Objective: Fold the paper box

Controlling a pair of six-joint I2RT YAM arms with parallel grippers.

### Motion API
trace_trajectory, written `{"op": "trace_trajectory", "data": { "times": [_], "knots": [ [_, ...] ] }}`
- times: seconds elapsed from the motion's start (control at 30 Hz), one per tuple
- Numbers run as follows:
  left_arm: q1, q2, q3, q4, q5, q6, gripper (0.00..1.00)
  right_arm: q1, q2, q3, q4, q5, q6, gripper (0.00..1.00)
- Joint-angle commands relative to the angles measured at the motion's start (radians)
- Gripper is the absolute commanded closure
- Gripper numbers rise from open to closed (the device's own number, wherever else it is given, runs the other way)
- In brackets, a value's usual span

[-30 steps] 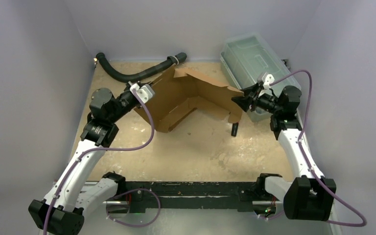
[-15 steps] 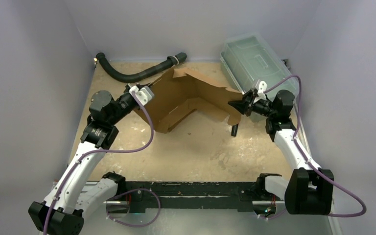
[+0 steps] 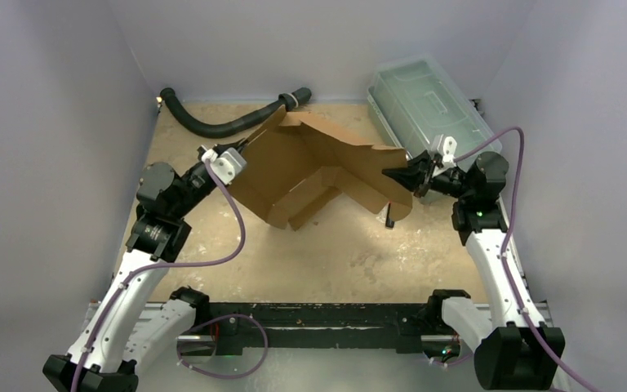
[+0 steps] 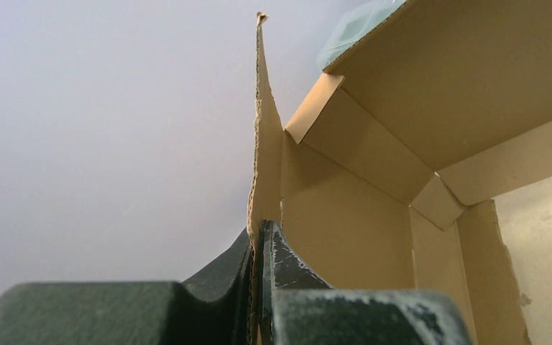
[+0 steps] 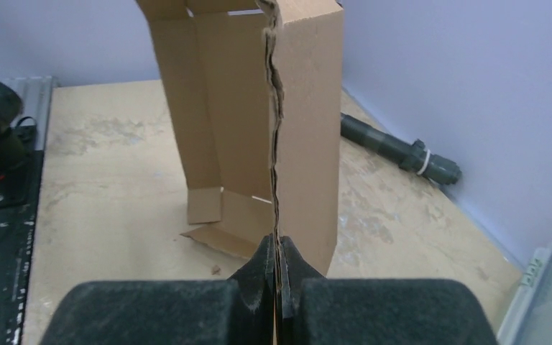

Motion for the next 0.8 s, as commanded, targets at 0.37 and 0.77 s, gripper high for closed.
{"op": "trace_trajectory", "data": {
  "times": [0.37, 0.77],
  "knots": [
    [-0.010, 0.076, 0.014, 0.039, -0.006, -0.200, 0.96, -0.001, -0.011, 0.100, -0.056, -0.132, 0.070, 1.00],
    [-0.009, 0.122, 0.089, -0.081, -0.110, -0.394, 0.61, -0.004, -0.007, 0.103, -0.034, 0.004, 0.165, 1.00]
  ]
}}
